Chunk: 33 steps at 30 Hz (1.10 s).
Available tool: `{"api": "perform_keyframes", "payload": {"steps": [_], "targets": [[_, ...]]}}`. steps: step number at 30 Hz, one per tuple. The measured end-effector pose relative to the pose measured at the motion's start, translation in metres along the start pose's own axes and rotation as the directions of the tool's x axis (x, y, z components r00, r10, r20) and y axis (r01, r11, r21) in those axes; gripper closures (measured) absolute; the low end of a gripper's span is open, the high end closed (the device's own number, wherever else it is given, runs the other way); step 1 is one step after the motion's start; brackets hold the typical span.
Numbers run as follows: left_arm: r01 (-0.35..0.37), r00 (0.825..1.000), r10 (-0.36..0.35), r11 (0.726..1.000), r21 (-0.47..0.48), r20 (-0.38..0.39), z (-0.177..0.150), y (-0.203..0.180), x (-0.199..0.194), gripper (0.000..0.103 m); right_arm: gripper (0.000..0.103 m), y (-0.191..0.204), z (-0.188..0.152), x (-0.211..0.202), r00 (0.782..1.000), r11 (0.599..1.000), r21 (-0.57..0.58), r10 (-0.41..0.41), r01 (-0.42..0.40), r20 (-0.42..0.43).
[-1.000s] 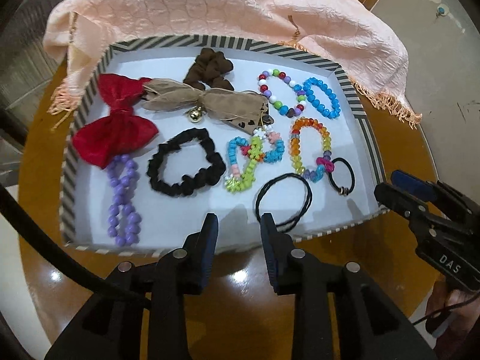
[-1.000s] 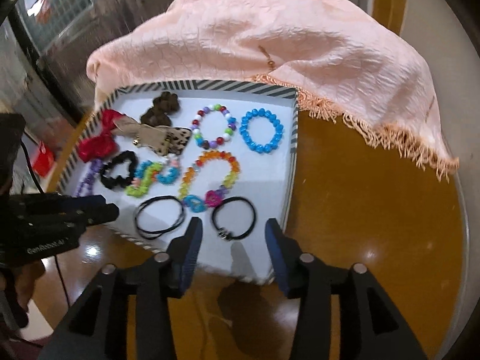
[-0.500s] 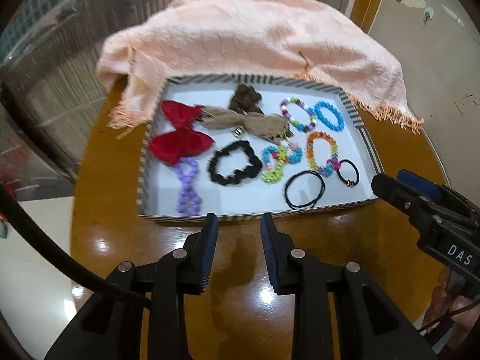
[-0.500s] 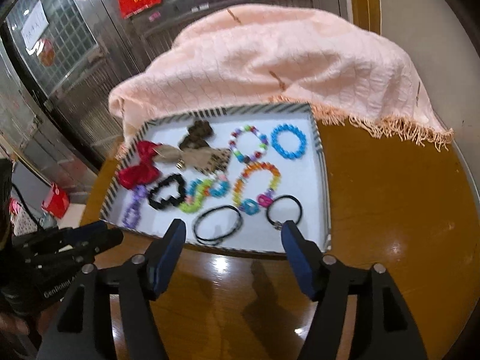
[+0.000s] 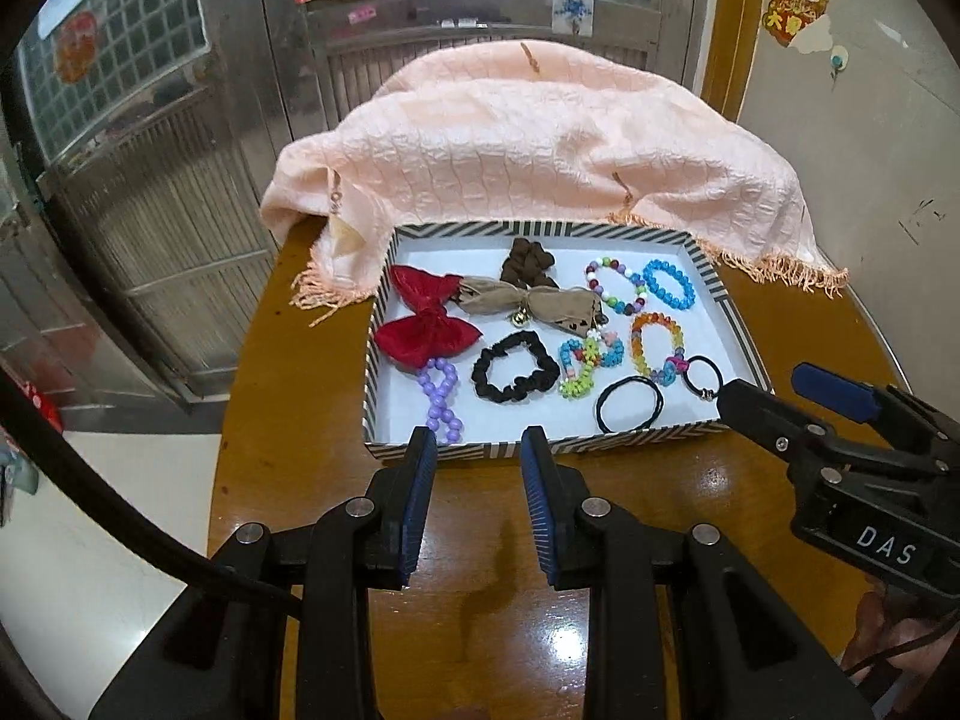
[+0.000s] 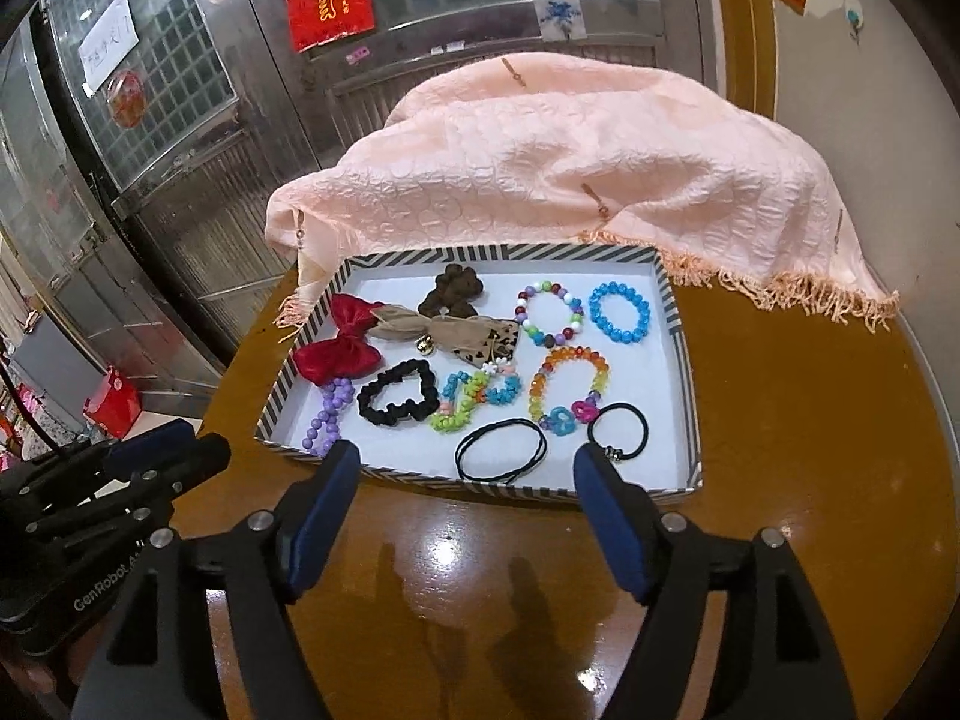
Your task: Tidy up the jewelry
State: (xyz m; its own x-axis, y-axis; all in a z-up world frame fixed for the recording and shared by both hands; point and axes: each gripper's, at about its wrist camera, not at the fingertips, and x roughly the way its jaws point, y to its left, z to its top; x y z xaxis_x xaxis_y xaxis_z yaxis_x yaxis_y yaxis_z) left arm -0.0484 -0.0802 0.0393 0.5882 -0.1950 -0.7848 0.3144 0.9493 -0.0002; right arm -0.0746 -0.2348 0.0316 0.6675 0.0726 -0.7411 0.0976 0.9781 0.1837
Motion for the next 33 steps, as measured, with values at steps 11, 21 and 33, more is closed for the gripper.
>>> {"api": "perform_keyframes", "payload": {"steps": [11, 21, 33], "targets": [[-0.010, 0.999, 0.010, 1.000, 0.016, 0.039, -0.006, -0.009, -0.010, 0.088, 0.023, 0.000, -0.009, -0.008, 1.000, 1.000, 0.001, -0.023, 0.023, -0.005], [0.021, 0.999, -0.021, 1.000, 0.012, 0.031, -0.010, -0.012, -0.010, 0.088, 0.023, -0.007, -0.012, -0.008, 1.000, 1.000, 0.013, -0.027, 0.027, -0.013], [-0.022, 1.000, 0.022, 1.000, 0.017, 0.014, -0.011, -0.015, -0.009, 0.088, 0.023, -0.006, -0.012, -0.004, 0.999, 0.999, -0.001, -0.036, 0.036, -0.024]]}}
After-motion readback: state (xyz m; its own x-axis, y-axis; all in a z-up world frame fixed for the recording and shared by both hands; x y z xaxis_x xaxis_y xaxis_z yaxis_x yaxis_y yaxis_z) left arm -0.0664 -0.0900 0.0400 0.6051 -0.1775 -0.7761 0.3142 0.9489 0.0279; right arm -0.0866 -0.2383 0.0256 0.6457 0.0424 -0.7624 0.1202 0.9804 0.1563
